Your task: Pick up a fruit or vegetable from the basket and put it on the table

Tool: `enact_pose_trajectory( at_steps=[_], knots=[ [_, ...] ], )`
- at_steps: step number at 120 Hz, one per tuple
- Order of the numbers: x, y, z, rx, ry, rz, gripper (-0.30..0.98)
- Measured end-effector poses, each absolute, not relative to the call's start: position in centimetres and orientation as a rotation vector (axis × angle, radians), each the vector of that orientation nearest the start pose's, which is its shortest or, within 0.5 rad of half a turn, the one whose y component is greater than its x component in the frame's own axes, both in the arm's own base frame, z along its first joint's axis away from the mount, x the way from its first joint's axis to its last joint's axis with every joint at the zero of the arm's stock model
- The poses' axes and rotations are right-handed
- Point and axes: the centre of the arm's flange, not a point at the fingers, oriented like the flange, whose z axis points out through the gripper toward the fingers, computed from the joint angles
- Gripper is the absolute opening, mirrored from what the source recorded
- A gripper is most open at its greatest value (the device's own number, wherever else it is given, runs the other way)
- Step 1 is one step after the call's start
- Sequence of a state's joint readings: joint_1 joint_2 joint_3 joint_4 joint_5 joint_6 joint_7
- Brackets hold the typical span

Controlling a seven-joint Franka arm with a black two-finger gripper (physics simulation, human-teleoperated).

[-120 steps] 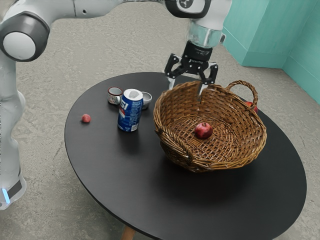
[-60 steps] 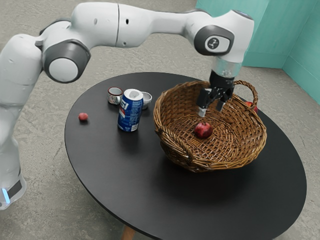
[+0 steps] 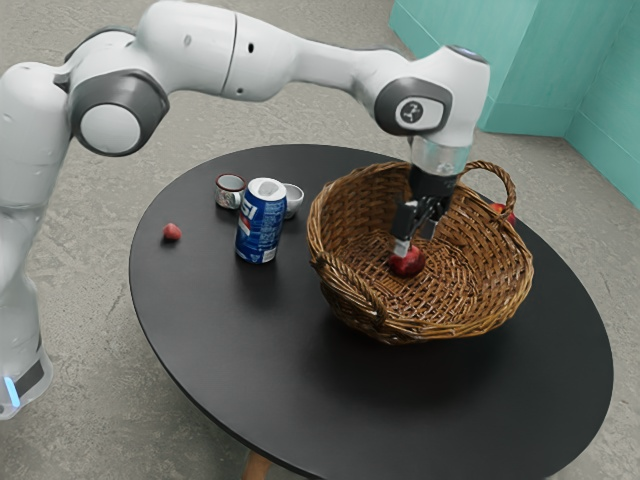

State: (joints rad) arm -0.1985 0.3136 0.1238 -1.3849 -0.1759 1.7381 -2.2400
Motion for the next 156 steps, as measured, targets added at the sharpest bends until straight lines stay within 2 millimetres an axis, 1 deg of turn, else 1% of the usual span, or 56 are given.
enact_pose_trajectory(
  at_steps=[21,31,54,62,73,86,97,108,126,139,148,156],
  knots=[
    [66.2,-7.7,52.8,1.354,2.718,-0.165,0.69],
    [66.1,-7.6,52.2,1.337,2.728,-0.169,0.69],
    [66.0,-7.5,51.4,1.301,2.733,-0.170,0.69],
    [65.5,-7.4,51.1,1.286,2.739,-0.186,0.69],
    [64.7,-7.3,51.1,1.267,2.737,-0.201,0.69],
    [64.5,-7.2,51.1,1.249,2.734,-0.205,0.69],
    [64.3,-7.1,50.4,1.238,2.741,-0.211,0.69],
    [64.0,-7.0,50.3,1.228,2.739,-0.210,0.68],
    [64.1,-6.9,50.4,1.214,2.734,-0.204,0.47],
    [64.2,-6.8,50.2,1.208,2.736,-0.205,0.35],
    [64.2,-6.9,50.2,1.207,2.735,-0.206,0.30],
    [64.2,-7.0,50.2,1.209,2.733,-0.206,0.35]
  ],
)
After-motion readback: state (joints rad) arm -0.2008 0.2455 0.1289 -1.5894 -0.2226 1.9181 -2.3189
